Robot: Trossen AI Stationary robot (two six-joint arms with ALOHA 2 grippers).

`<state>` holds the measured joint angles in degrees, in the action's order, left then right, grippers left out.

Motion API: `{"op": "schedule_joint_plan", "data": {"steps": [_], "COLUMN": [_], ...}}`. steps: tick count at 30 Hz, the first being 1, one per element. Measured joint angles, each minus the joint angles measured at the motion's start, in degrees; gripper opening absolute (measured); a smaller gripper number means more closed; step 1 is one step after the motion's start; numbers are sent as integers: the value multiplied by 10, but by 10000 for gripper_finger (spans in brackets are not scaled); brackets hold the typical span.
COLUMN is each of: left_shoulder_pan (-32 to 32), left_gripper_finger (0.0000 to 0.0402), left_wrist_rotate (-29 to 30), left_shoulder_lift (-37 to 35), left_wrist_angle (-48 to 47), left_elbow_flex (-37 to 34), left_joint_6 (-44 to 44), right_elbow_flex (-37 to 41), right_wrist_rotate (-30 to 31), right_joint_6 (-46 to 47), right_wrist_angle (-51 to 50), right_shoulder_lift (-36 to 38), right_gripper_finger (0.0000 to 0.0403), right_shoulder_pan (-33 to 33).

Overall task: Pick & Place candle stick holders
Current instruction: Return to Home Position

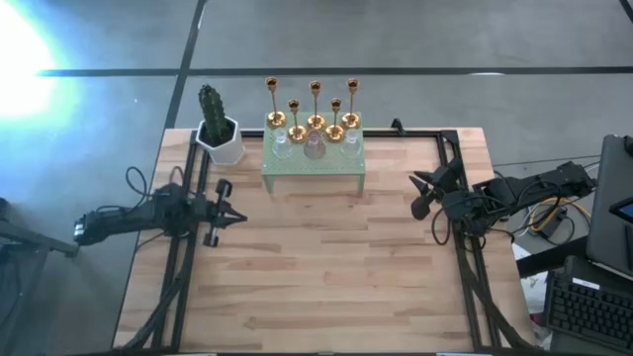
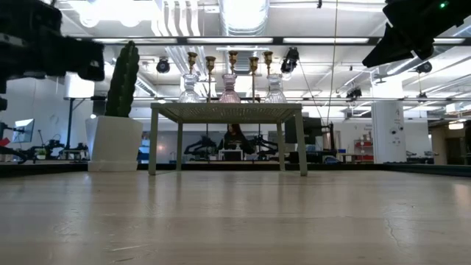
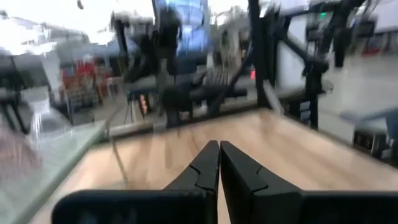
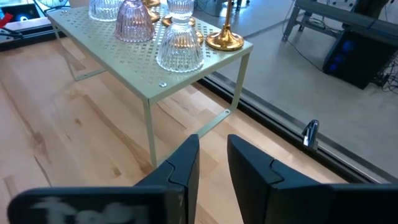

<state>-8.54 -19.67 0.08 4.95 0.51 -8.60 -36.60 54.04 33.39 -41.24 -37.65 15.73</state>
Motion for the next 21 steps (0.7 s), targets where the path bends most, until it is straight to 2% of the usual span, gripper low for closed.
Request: {"op": "schedule_joint_plan", "data": {"steps": [6,11,21], "left_shoulder_pan": [0,0,0], "left_gripper_finger": [19,19,19], "left_wrist_rotate": [29,29,29], "left_shoulder_lift": [0,2,8], "left_wrist_angle": [-17,-17,-18], "left_elbow_flex": [0,0,-1], "left_joint_6": [-13,-15,-15], "right_elbow_flex": [0,0,0], "right_wrist_rotate": [0,0,0], "right_joint_6": [0,0,0], "right_wrist_angle": [0,0,0], "right_shoulder_lift": [0,0,0], "right_gripper_finger": [89,93,77], "right_shoulder_pan": [0,0,0]}}
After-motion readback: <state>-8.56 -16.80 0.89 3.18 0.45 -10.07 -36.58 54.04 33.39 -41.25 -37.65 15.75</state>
